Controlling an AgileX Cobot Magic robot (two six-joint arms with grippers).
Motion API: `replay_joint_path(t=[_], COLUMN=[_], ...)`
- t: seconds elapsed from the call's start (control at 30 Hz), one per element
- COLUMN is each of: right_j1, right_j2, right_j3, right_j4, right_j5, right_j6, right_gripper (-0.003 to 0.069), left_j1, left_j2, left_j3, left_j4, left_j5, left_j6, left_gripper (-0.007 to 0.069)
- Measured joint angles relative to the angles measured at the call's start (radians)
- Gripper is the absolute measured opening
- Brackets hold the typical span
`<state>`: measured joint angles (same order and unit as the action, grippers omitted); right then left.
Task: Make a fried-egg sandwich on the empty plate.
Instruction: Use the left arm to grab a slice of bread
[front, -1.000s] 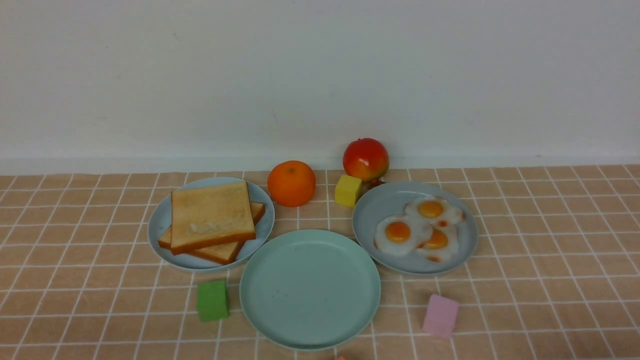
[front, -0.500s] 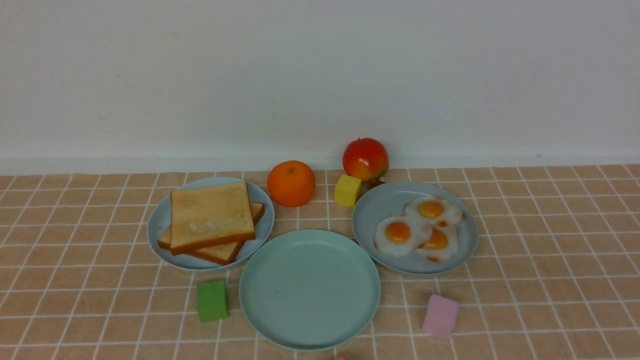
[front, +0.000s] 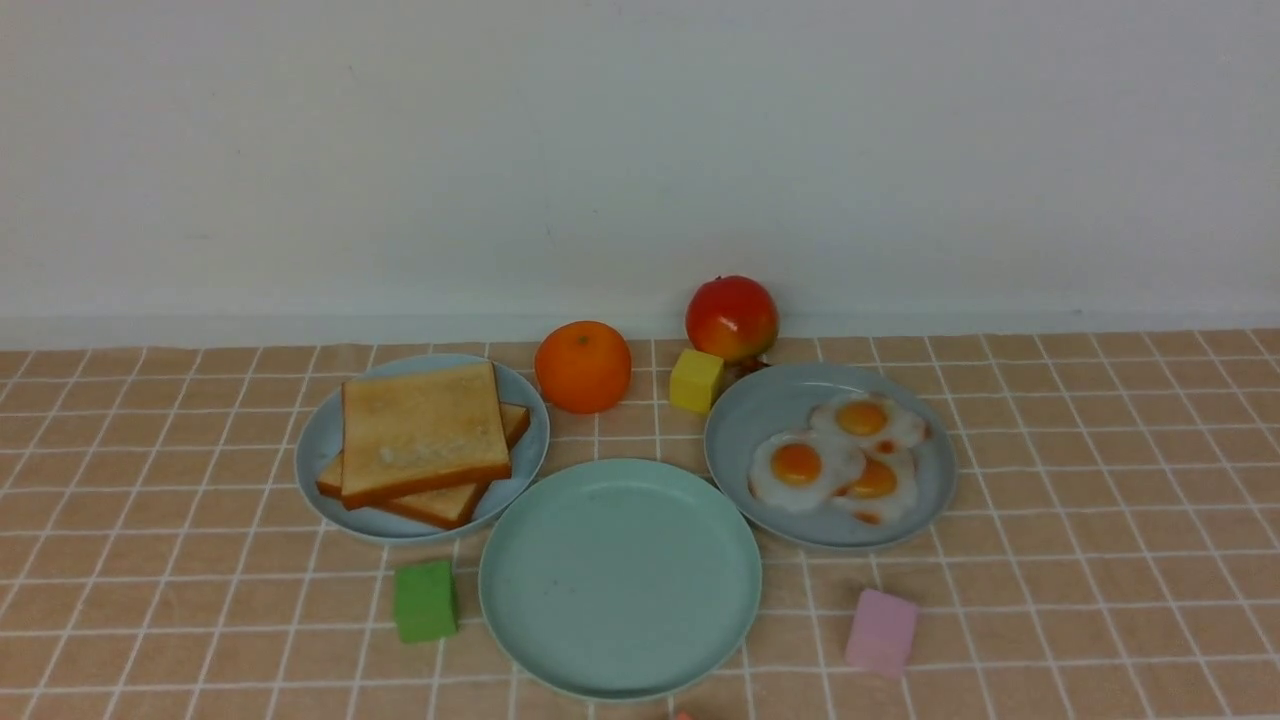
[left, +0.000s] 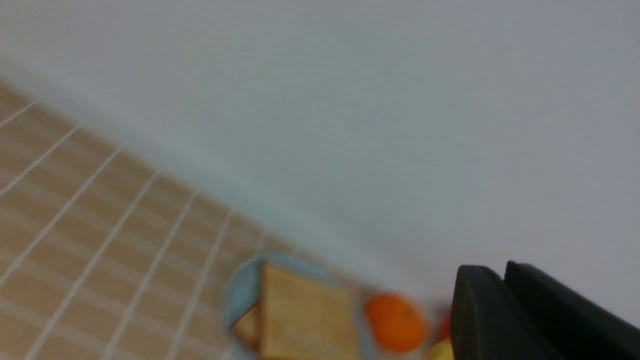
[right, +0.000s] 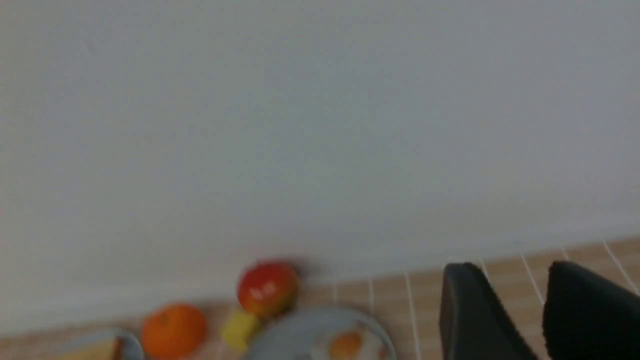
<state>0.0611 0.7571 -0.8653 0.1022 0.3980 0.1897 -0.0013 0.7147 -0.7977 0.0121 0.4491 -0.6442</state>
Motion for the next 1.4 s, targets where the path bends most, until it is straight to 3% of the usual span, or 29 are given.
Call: replay_joint_path(t=[0.1, 0.2, 0.47, 0.63, 0.87, 0.97, 1.1, 1.23, 1.4], right_j1=[0.004, 0.032, 0.240, 0.344, 0.359, 0.359, 0.359, 0.359, 0.359], right_j2=[0.084, 0.113, 0.153, 0.172, 0.172, 0.172, 0.172, 0.172, 0.172], right_j3=[0.000, 0.000, 0.000, 0.000, 0.000, 0.000, 0.000, 0.000, 0.000], right_j4=[-0.003, 0.019, 0.128, 0.146, 0.149, 0.149, 0.149, 0.149, 0.149], right_j5=[0.146, 0.201, 0.248, 0.293, 0.335, 0.364, 0.380, 0.387, 0.404], right_j6=[-0.003, -0.003, -0.094, -0.150, -0.157, -0.157, -0.157, -0.157, -0.157], right_gripper=[0.0239, 0.0239, 0.0239, 0.0239, 0.0239, 0.0239, 0.0239, 0.0239, 0.0239], left_j1=[0.000, 0.000, 0.000, 0.000, 0.000, 0.000, 0.000, 0.001, 0.001], left_j2=[0.169, 0.268, 0.646, 0.885, 1.089, 1.185, 1.260, 1.294, 1.300], left_j3=[0.000, 0.000, -0.053, -0.259, -0.435, -0.497, -0.524, -0.532, -0.537], left_j4=[0.057, 0.040, -0.202, -0.359, -0.438, -0.464, -0.493, -0.525, -0.541], left_j5=[0.123, 0.146, 0.134, 0.133, 0.154, 0.155, 0.152, 0.148, 0.149], left_j6=[0.051, 0.052, 0.164, 0.381, 0.522, 0.558, 0.622, 0.653, 0.686], left_gripper=[0.0076, 0.0078, 0.0084, 0.0093, 0.0142, 0.0227, 0.0270, 0.0258, 0.0144])
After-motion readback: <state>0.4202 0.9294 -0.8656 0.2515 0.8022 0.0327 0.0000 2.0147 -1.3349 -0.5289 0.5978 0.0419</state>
